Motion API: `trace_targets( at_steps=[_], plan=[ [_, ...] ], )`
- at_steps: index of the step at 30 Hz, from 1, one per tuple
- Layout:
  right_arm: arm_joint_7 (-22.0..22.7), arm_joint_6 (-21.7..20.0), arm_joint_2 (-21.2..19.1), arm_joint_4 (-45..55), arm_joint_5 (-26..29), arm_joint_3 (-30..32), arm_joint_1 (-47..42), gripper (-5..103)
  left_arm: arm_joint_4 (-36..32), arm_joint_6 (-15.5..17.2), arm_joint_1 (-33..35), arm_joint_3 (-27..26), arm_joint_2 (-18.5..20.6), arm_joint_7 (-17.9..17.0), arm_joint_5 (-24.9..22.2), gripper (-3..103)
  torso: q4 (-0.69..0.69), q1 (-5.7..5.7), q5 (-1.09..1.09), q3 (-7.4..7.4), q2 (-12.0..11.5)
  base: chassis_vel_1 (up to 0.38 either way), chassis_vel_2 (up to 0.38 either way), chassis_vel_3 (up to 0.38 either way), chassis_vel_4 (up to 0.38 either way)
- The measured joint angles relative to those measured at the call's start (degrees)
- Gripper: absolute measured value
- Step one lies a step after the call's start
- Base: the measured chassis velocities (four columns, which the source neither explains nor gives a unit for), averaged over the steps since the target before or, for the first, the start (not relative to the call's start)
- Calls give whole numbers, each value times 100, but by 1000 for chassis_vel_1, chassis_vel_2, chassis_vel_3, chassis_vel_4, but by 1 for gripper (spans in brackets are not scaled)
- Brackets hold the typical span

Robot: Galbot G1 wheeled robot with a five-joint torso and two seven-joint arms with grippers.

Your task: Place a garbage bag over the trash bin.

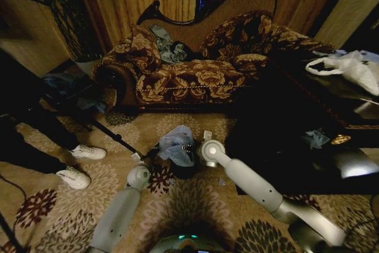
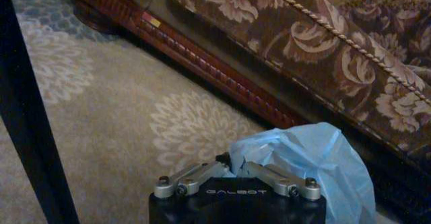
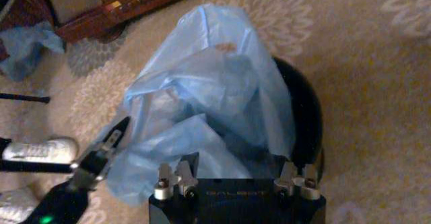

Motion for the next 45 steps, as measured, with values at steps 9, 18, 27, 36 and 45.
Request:
trace_targets(
  at_steps=[9,18,27,36,45],
  plan=[
    [-96,3,184,-100,-113,-38,-127,53,11,-8,-20,37,-36,-8,84,0,1,0,0,0,0,0,0,0,0],
    [-250,-11,193,-211,-134,-64,-120,36,-6,-25,16,31,-49,-10,116,0,1,0,-1,0,0,0,0,0,0],
    [-330,29,203,-185,-54,-104,-147,4,9,-36,-7,36,-66,-10,133,0,1,0,0,0,-1,0,0,0,0],
    [-401,223,-186,567,440,-117,-205,0,67,-70,-7,46,-95,-9,154,0,1,0,0,0,-1,0,0,0,0],
    [-725,-275,-634,1043,469,-474,-549,0,110,-103,-36,75,-151,-9,196,0,0,0,0,0,-1,0,0,0,0]
  ],
)
